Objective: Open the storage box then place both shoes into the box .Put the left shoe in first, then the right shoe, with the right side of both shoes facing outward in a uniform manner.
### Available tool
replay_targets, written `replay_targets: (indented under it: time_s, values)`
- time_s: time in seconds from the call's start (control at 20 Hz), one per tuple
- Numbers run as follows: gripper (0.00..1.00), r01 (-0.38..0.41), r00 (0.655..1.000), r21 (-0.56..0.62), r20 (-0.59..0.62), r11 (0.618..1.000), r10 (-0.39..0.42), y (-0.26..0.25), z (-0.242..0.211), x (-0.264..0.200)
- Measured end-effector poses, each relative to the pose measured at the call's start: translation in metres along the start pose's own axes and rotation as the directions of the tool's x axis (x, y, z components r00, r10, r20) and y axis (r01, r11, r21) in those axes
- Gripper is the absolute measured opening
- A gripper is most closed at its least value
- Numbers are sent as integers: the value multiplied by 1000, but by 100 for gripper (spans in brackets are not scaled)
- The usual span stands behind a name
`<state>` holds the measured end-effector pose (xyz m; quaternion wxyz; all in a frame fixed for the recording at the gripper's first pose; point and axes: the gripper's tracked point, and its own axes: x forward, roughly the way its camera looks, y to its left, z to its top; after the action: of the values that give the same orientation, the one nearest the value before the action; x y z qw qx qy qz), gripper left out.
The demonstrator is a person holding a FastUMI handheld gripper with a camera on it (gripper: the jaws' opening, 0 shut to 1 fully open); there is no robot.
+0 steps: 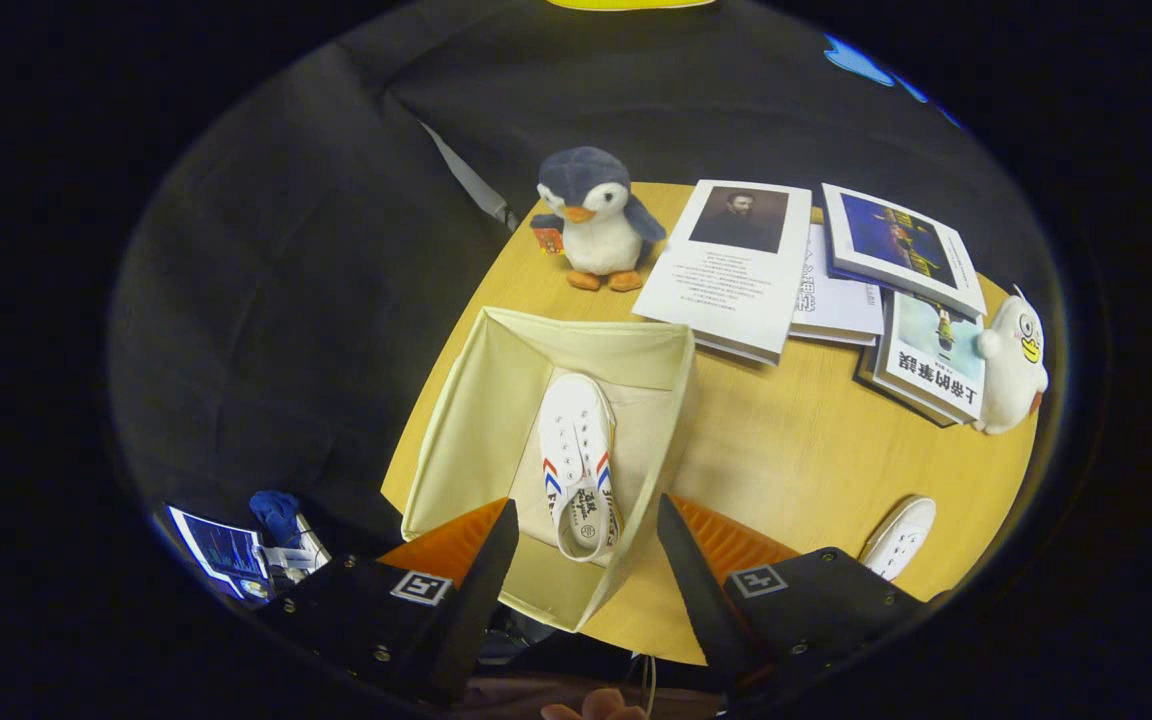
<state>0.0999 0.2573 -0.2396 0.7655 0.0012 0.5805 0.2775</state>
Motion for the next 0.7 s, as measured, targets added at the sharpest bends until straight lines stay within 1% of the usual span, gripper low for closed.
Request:
replay_targets:
  time_s: [0.2,0.7]
  values:
    - [86,16,999,30,42,999,-18,-32,-11,-33]
    - [86,72,994,218,59,973,-87,-130,-62,-81]
